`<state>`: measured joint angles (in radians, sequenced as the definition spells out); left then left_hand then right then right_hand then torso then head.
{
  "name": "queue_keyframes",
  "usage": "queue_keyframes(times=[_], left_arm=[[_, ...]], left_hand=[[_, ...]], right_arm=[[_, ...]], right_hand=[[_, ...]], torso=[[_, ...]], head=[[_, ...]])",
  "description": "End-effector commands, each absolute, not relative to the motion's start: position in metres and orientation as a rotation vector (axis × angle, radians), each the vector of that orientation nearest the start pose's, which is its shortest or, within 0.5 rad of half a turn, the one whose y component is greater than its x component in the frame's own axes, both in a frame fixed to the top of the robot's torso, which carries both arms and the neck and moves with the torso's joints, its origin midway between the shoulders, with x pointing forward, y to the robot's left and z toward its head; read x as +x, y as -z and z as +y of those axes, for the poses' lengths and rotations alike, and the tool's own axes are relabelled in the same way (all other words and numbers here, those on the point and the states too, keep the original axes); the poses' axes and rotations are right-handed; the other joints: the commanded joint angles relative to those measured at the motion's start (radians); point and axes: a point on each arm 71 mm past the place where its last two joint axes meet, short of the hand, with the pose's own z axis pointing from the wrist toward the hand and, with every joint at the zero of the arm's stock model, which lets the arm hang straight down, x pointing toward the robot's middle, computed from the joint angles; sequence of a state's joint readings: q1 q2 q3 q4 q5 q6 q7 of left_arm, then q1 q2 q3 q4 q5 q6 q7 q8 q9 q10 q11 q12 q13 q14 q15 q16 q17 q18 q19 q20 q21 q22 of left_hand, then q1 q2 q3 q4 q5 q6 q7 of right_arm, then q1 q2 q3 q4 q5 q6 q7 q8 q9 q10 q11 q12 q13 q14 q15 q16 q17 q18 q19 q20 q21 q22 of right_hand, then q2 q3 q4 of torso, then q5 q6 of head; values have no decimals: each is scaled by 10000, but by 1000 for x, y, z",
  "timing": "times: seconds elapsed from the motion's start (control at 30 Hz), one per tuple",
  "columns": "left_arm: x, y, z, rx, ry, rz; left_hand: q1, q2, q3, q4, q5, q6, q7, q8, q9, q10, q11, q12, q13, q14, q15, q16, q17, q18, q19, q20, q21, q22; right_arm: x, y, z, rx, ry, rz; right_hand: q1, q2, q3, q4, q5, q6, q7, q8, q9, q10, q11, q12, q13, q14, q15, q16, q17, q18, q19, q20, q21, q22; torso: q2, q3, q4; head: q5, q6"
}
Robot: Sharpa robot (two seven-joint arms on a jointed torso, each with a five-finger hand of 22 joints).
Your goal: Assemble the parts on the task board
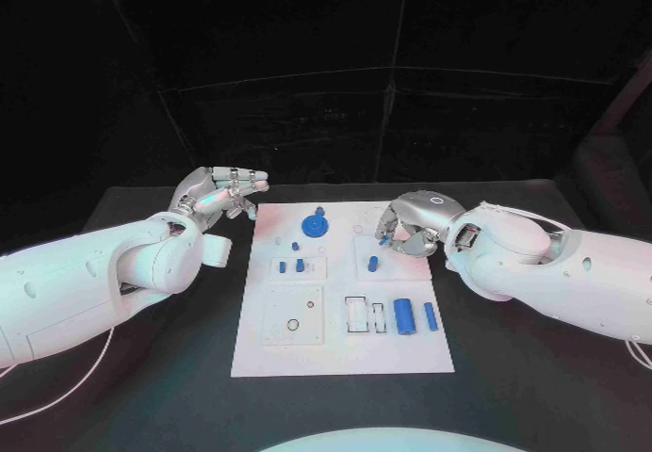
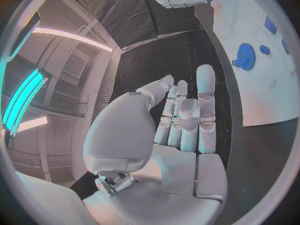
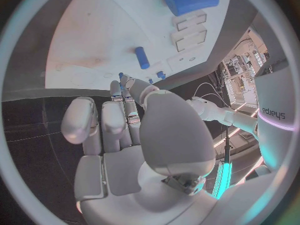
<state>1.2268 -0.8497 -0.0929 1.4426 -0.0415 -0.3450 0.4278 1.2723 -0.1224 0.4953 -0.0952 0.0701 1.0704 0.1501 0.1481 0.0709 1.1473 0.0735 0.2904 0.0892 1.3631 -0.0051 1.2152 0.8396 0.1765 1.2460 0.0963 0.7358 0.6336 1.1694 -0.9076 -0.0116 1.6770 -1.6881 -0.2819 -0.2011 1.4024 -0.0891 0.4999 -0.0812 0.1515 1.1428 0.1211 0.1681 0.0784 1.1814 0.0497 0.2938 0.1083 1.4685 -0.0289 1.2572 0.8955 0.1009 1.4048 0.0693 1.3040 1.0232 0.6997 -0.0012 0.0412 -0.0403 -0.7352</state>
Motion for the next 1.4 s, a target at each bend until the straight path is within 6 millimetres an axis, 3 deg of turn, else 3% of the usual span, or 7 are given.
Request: queue_keyframes(times=[0.03,0.23,0.47,0.7,0.8,1.0,1.4], left_arm=[[503,186,239,-10693,14348,13800],[504,186,238,-10685,14383,13815],[504,186,236,-10665,14454,13850],[504,186,232,-10637,14546,13888],[504,186,231,-10635,14558,13895],[504,186,230,-10625,14585,13908],[505,186,229,-10623,14598,13927]], left_hand=[[-17,121,-40,-4,-27,-2,32,52,-9,6,35,37,12,-49,-14,-32,-7,68,-79,-22,-33,-12],[-17,125,-42,-3,-27,-6,33,52,-10,2,36,38,12,-53,-12,-37,-19,67,-80,-21,-38,-15],[-17,133,-46,0,-27,-13,36,51,-12,-7,38,41,12,-62,-10,-49,-41,66,-82,-19,-46,-20],[-17,133,-46,0,-27,-13,36,51,-12,-7,38,41,12,-62,-10,-49,-41,66,-82,-19,-46,-20],[-17,133,-46,0,-27,-13,36,51,-12,-7,38,41,12,-62,-10,-49,-41,66,-82,-19,-46,-20],[-12,141,-49,-2,-28,-20,38,50,-14,-18,41,45,12,-69,-7,-56,-55,66,-84,-18,-57,-27],[-12,143,-60,-3,-29,-38,46,45,-18,-38,47,47,10,-79,-3,-66,-72,65,-88,-15,-72,-36]], right_arm=[[443,165,-171,-3179,-6600,15604],[429,159,-141,-3435,-7663,15467],[425,161,-107,-3817,-8481,15662],[418,184,-85,-4159,-8892,16456],[417,194,-79,-4238,-8954,16755],[415,210,-71,-4428,-8890,17225],[413,220,-68,-4739,-8660,17692]], right_hand=[[-43,-41,60,-7,35,81,6,-2,-6,129,-28,-12,1,77,-79,54,22,-36,55,-16,32,19],[-54,-49,72,-11,48,78,12,-10,-9,127,-24,-18,0,81,-77,68,43,-35,56,-23,36,24],[-75,-56,88,-14,78,69,23,-25,-16,119,-16,-29,-3,86,-72,86,66,-32,51,-32,35,14],[-82,-59,109,-27,120,55,30,-43,-23,110,-11,-41,-5,82,-70,84,48,-27,37,-38,20,-19],[-82,-58,120,-34,134,47,33,-52,-26,104,-8,-46,-6,80,-68,85,46,-25,32,-39,15,-31],[-90,-60,126,-38,142,36,41,-63,-31,94,-1,-55,-8,79,-66,89,50,-26,29,-40,15,-32],[-123,-67,122,-35,142,21,53,-79,-36,77,10,-67,-10,71,-58,81,27,-24,19,-37,7,-50]], torso=[[13,-1,4],[-2,-3,-7],[35,-23,38],[42,-35,22],[35,-13,-10],[28,-12,29],[21,-10,0]], head=[[97,-23],[326,-93],[651,-242],[916,-291],[1025,-334],[1075,-431],[1177,-553]])
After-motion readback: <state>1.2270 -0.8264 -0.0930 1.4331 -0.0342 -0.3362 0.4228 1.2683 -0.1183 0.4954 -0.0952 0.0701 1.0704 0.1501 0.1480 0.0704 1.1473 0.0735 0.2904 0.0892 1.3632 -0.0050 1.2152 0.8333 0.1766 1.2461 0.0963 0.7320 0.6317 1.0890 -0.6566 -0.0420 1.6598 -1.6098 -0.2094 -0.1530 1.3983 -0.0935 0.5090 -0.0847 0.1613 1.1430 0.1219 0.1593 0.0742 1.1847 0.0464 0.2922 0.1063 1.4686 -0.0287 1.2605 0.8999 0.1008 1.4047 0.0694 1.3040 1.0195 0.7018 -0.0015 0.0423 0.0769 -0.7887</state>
